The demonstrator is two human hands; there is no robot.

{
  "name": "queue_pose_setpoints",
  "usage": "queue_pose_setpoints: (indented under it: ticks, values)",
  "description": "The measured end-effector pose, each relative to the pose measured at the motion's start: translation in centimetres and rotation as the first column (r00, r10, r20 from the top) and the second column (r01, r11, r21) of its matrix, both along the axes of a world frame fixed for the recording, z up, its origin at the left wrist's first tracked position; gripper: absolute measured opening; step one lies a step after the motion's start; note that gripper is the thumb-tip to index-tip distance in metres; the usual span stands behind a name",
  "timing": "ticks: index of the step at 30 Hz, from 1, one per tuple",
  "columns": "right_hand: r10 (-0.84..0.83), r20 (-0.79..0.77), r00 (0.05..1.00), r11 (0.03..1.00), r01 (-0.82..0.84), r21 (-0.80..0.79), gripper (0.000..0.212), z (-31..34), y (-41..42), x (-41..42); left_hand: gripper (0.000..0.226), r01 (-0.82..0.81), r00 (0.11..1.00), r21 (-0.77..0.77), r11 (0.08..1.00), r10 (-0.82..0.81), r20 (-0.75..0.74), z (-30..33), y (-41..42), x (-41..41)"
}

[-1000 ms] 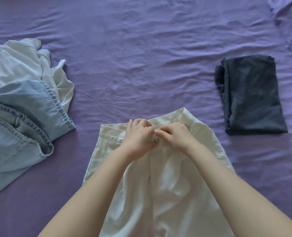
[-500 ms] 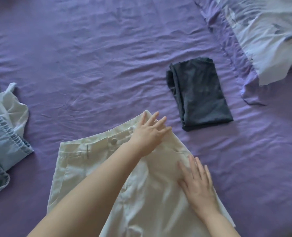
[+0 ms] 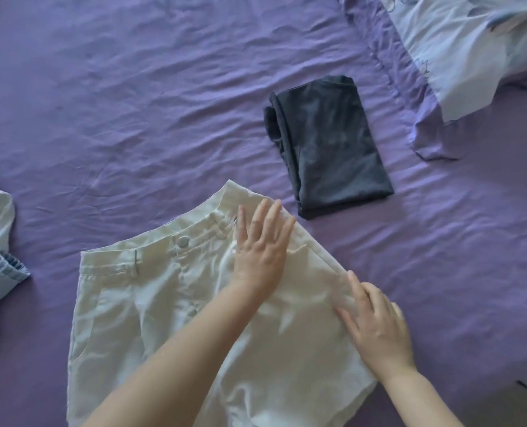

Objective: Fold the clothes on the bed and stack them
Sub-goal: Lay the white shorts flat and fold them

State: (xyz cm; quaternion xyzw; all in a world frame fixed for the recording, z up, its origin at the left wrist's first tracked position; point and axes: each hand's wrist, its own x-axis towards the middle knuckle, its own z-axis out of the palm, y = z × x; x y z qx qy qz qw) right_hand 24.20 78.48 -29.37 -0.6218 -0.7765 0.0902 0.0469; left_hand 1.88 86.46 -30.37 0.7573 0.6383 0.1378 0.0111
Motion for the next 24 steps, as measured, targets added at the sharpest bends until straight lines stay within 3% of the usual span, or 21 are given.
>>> queue_pose_setpoints:
  ticks: [2, 6, 8, 13, 15, 18, 21, 24]
  values:
    - [0.012, 0.003, 1.0, 0.998, -0.012, -0.059, 0.063, 0.0, -1.5, 1.0, 0.045, 0.079, 0.996, 0.006, 0.997, -0.08, 0.049, 0.0, -3.7, 1.4]
    - [0.133, 0.077, 0.988, 0.976, -0.118, -0.182, 0.106, 0.3, -0.7, 2.8, 0.059, 0.212, 0.972, -0.245, 0.946, -0.229, -0.042, -0.3, -8.7, 3.0]
    - [0.135, 0.09, 0.987, 0.986, -0.125, -0.11, 0.1, -0.1, -0.1, 3.3, 0.065, 0.197, 0.971, -0.315, 0.929, -0.228, -0.067, -0.8, -9.2, 3.0]
    - [0.12, 0.137, 0.983, 0.979, -0.14, 0.15, 0.054, -0.6, -1.5, 1.0, 0.076, 0.196, 0.968, -0.392, 0.899, -0.241, -0.068, -1.5, -8.7, 3.1]
    - [0.195, 0.084, 0.977, 0.974, -0.203, 0.103, 0.047, -1.3, -2.9, -1.0, 0.079, 0.2, 0.967, -0.399, 0.895, -0.246, -0.069, -2.0, -8.4, 3.1]
    - [0.278, 0.074, 0.958, 0.96, -0.274, -0.06, 0.059, -3.1, -4.2, -0.6, 0.085, 0.23, 0.953, -0.432, 0.872, -0.292, -0.082, -2.0, -7.2, 2.6]
    - [0.289, 0.115, 0.95, 0.955, -0.278, -0.106, 0.065, -3.1, -4.0, 1.8, 0.089, 0.2, 0.952, -0.468, 0.861, -0.283, -0.114, -1.1, -6.6, 2.8]
    - [0.21, 0.161, 0.964, 0.97, -0.186, -0.154, 0.063, -1.6, -4.7, 1.6, 0.079, 0.139, 0.985, -0.41, 0.901, -0.169, -0.036, 0.1, -10.2, 3.6]
